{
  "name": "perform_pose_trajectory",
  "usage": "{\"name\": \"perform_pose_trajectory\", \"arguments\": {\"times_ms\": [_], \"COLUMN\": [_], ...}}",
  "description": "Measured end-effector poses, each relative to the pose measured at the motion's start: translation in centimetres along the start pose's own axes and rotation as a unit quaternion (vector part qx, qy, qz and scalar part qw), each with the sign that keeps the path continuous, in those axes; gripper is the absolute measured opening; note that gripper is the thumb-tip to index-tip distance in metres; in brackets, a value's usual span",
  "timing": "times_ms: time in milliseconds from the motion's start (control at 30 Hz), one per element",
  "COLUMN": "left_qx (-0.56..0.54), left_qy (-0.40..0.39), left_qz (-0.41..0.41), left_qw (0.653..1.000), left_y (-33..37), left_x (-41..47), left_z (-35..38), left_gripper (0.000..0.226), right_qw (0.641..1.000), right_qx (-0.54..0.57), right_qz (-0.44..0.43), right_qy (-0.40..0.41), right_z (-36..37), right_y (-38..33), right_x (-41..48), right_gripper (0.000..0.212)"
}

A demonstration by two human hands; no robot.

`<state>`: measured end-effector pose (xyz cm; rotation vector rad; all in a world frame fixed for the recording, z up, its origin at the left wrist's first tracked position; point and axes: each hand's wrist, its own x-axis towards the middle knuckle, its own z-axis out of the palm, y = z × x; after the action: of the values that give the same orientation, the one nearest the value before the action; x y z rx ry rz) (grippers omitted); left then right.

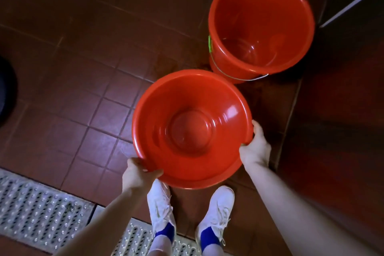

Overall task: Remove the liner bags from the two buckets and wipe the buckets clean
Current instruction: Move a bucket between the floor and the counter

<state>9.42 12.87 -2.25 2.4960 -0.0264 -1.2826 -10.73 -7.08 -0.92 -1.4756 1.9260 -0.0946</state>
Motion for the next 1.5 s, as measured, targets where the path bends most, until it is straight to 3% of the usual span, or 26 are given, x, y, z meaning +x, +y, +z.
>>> {"name": "perform_pose_trajectory", "arguments": {"times_ms": [133,233,300,400,467,500,633,833,1100,1300,1500], "left_qx": [0.020,0.048,0.047,0.057,0.077,0.084,0.127,0.180,0.223,0.276,0.256], "left_qy": [-0.005,0.002,0.045,0.094,0.079,0.069,0.037,-0.065,-0.151,-0.131,-0.038], "left_qz": [0.037,0.045,0.060,0.092,0.112,0.115,0.111,0.125,0.115,0.096,0.170], "left_qw": [0.999,0.998,0.996,0.990,0.988,0.987,0.985,0.974,0.956,0.947,0.951], "left_y": [0.6,1.9,2.7,4.0,4.5,4.7,4.4,3.7,6.1,8.9,16.4], "left_x": [0.7,0.5,0.2,-0.9,-1.4,-1.7,-2.7,-6.3,-9.4,-8.7,-5.1], "left_z": [1.5,1.8,1.5,0.8,0.8,1.0,1.7,4.6,10.5,11.7,7.9], "left_gripper": [0.038,0.035,0.048,0.062,0.059,0.057,0.056,0.066,0.070,0.059,0.052], "right_qw": [0.997,0.980,0.929,0.814,0.769,0.765,0.790,0.795,0.759,0.760,0.832], "right_qx": [-0.041,-0.159,-0.285,-0.404,-0.443,-0.451,-0.434,-0.463,-0.564,-0.556,-0.462], "right_qz": [-0.063,-0.116,-0.234,-0.397,-0.421,-0.415,-0.378,-0.322,-0.194,-0.167,-0.230], "right_qy": [0.001,-0.025,-0.028,-0.131,-0.190,-0.200,-0.213,-0.224,-0.260,-0.293,-0.204], "right_z": [0.1,-1.1,-2.0,-2.6,-2.8,-3.2,-5.1,-8.5,-12.5,-13.8,-14.5], "right_y": [0.1,0.3,0.6,1.3,2.4,2.9,5.1,8.2,11.3,10.0,3.2], "right_x": [2.1,2.8,2.3,1.0,0.3,0.2,0.2,0.9,3.1,4.2,7.5], "right_gripper": [0.077,0.074,0.061,0.037,0.035,0.036,0.039,0.040,0.048,0.045,0.047]}}
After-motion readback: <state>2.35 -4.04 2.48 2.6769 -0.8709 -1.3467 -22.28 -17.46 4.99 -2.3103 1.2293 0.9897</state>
